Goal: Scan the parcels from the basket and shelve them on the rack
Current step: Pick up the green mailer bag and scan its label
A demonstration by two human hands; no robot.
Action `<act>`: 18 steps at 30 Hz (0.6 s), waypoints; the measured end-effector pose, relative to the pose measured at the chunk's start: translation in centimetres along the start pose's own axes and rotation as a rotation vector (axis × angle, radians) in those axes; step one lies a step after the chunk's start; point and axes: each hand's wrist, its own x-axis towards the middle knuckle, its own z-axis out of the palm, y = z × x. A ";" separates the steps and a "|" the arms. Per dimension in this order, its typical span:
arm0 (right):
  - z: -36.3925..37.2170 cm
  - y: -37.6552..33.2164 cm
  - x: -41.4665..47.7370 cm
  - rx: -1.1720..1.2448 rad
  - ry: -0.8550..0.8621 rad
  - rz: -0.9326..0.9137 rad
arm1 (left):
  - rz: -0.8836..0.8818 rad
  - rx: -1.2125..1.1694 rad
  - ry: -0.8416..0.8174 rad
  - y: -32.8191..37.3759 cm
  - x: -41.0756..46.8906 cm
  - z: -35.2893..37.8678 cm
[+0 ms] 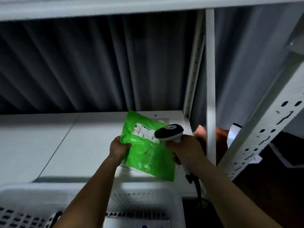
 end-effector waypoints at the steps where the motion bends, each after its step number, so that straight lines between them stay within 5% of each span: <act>1: 0.1 0.2 0.2 -0.006 0.005 0.004 | -0.013 0.083 0.043 -0.6 0.7 -0.3; 10: 1.7 -0.1 1.3 -0.160 -0.061 -0.011 | -0.219 0.533 0.084 -4.7 4.2 -1.9; 18: 2.0 -0.2 0.1 -0.284 -0.152 -0.012 | -0.246 0.468 0.146 -6.0 3.6 -1.7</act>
